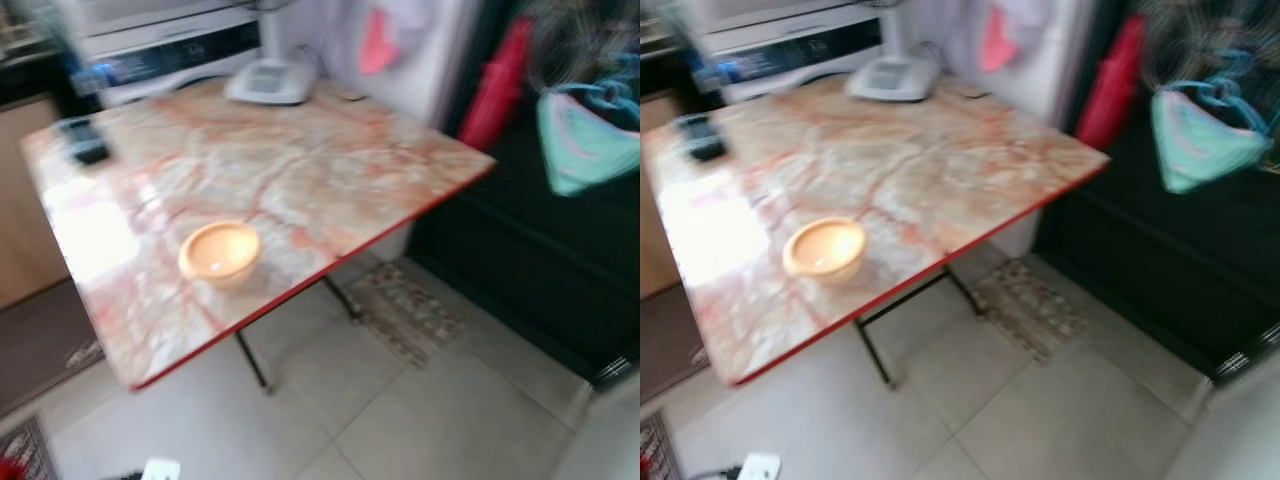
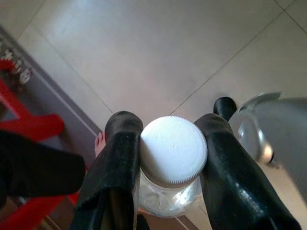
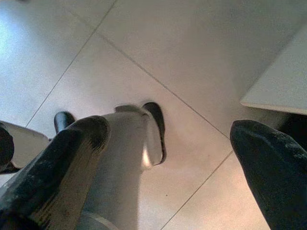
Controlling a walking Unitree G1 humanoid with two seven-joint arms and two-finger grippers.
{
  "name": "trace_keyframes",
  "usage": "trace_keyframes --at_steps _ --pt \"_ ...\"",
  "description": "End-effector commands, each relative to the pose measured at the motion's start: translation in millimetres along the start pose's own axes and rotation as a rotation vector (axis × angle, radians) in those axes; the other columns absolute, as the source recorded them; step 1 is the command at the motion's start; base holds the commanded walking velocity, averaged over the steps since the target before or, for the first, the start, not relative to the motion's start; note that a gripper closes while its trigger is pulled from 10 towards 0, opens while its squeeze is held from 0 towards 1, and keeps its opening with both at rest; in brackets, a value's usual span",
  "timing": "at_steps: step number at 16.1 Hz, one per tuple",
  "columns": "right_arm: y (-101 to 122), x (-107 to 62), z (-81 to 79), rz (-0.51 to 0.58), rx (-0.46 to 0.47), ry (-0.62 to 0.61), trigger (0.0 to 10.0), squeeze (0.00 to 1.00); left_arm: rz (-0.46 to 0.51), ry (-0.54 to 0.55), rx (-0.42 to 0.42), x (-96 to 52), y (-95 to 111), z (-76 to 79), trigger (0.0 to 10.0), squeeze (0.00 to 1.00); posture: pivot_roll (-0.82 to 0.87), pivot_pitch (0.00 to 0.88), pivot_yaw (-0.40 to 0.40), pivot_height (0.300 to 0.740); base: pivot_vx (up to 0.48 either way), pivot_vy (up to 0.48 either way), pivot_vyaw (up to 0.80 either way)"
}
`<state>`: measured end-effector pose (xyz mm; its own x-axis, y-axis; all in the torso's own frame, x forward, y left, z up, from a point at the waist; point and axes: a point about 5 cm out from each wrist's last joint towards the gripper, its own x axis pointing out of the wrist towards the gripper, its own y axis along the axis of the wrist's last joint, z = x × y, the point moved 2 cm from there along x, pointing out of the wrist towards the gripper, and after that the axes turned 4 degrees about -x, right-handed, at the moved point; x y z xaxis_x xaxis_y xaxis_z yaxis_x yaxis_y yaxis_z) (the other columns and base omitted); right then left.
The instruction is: Restocking fridge
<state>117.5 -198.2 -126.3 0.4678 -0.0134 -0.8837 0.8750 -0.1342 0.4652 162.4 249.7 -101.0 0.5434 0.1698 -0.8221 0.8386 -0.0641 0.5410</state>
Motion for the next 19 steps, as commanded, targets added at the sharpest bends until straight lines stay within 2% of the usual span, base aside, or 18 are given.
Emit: trace_keyframes --at_steps 1,11,19 --pt "-3.3 0.5 -7.0 -0.012 0.0 0.014 10.0 0.0 -0.021 0.006 0.028 -1.3 -5.3 -4.9 10.0 0.0 0.12 0.063 0.014 0.74 0.0 0.0 -0.79" --pt "-3.9 0.4 -5.9 -0.023 -0.015 0.015 10.0 0.0 -0.019 -0.024 0.031 0.8 -1.4 9.1 10.0 0.0 0.12 0.064 0.006 0.74 0.0 0.0 -0.79" --pt "-4.3 0.5 -5.6 -0.027 -0.019 0.006 10.0 0.0 -0.021 -0.029 0.033 0.7 -1.8 8.7 10.0 0.0 0.11 0.067 0.008 0.74 0.0 0.0 -0.79"
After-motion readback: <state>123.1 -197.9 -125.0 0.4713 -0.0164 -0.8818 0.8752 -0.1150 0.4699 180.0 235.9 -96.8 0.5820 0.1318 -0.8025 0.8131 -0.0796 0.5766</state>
